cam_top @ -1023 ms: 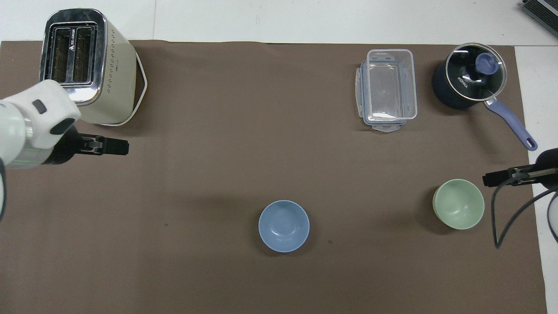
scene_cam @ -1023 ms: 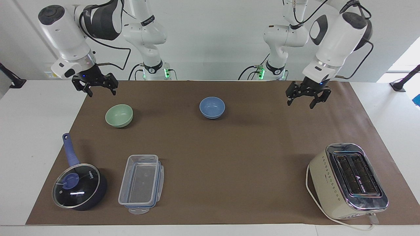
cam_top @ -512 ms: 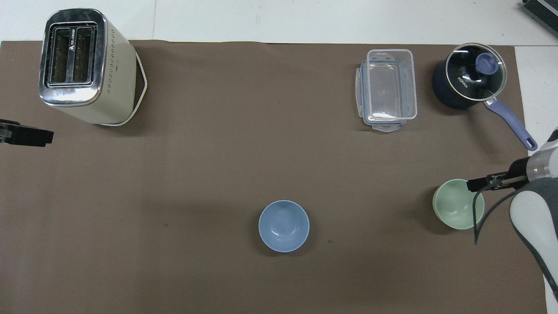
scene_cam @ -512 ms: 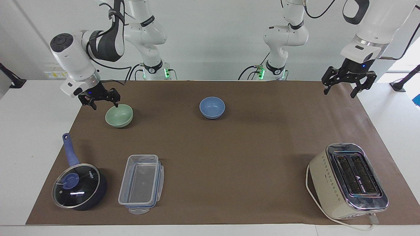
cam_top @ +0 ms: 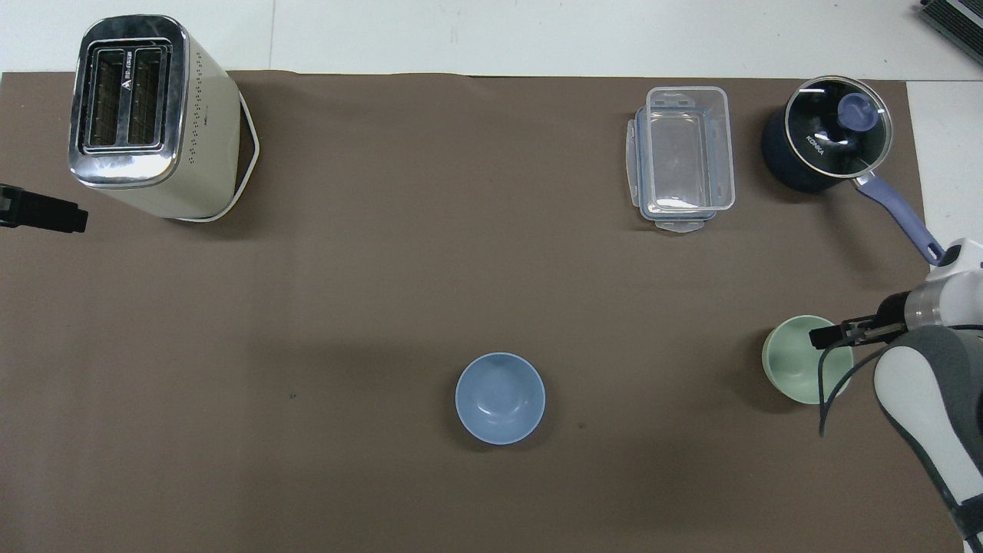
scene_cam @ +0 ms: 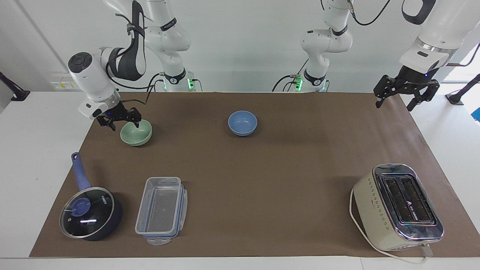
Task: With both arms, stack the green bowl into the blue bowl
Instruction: 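Grasp the green bowl rim with the right gripper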
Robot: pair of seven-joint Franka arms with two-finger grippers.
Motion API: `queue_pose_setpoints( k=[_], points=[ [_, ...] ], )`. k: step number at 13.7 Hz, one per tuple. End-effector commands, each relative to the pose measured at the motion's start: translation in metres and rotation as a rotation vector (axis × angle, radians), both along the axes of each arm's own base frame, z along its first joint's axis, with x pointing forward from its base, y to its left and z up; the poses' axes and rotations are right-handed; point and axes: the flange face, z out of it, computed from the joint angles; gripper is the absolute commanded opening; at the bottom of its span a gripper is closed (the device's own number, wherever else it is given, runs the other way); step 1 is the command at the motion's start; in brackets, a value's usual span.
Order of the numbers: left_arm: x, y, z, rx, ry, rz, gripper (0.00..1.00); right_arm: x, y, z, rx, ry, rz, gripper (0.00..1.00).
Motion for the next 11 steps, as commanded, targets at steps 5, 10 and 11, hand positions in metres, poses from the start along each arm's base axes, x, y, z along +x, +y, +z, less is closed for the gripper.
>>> queue_pose_setpoints(
  k=[5,10,11],
  points=[
    [-0.016,0.000,0.001,-0.007,0.074,0.017,1.00,-0.023,-0.046,-0.060,0.010,-0.012,0.150,1.00],
    [-0.016,0.001,0.002,-0.008,0.073,0.022,1.00,-0.035,-0.062,-0.077,0.026,0.017,0.219,0.64],
    [-0.016,0.001,0.002,-0.008,0.073,0.022,1.00,-0.034,-0.061,-0.076,0.027,0.018,0.219,0.28]
  ],
)
